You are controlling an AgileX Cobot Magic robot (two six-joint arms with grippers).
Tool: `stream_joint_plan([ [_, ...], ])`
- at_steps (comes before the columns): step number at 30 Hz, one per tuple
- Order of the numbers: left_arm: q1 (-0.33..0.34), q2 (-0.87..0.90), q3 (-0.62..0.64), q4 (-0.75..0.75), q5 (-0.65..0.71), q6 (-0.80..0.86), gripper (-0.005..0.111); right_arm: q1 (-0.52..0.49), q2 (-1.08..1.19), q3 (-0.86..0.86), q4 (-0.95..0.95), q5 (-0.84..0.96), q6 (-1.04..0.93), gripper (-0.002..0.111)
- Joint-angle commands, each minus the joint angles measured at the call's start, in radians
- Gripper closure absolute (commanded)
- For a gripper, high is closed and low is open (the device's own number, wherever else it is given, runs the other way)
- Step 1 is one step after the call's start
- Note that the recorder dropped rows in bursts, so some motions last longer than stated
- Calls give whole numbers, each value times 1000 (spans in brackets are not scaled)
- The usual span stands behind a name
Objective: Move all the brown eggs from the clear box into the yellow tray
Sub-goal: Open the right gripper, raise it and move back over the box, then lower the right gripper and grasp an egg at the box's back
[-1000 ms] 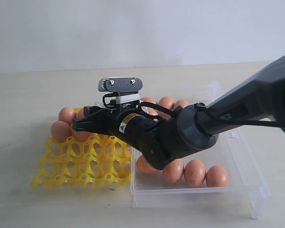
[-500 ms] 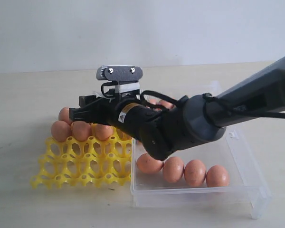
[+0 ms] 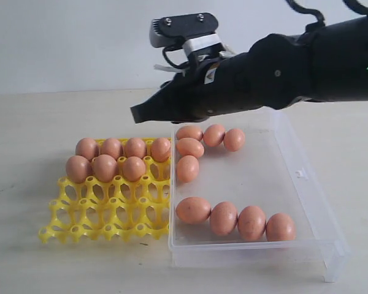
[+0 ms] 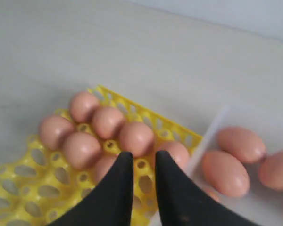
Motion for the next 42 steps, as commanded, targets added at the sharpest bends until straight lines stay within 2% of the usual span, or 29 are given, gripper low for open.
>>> stream_joint_plan([
  [1, 1, -6, -4, -3, -10, -4, 107, -92, -9, 4, -53, 159, 45, 76],
  [5, 1, -6, -4, -3, -10, -4, 107, -160, 7, 4, -132, 169, 165, 61],
  [8, 1, -6, -4, -3, -10, -4, 107, -214, 30, 4, -145, 153, 224, 57],
  [13, 1, -6, -4, -3, -10, -4, 107, -289, 87, 4, -145, 132, 324, 56],
  [18, 1, -6, -4, -3, -10, -4, 107, -311, 148, -21, -143, 94, 369, 56],
  [31, 1, -6, -4, -3, -10, -4, 107, -331, 371, -321, -136, 337, 396, 53],
  [42, 1, -6, -4, -3, -10, -4, 107, -368, 414, -355, -100, 376, 396, 53],
])
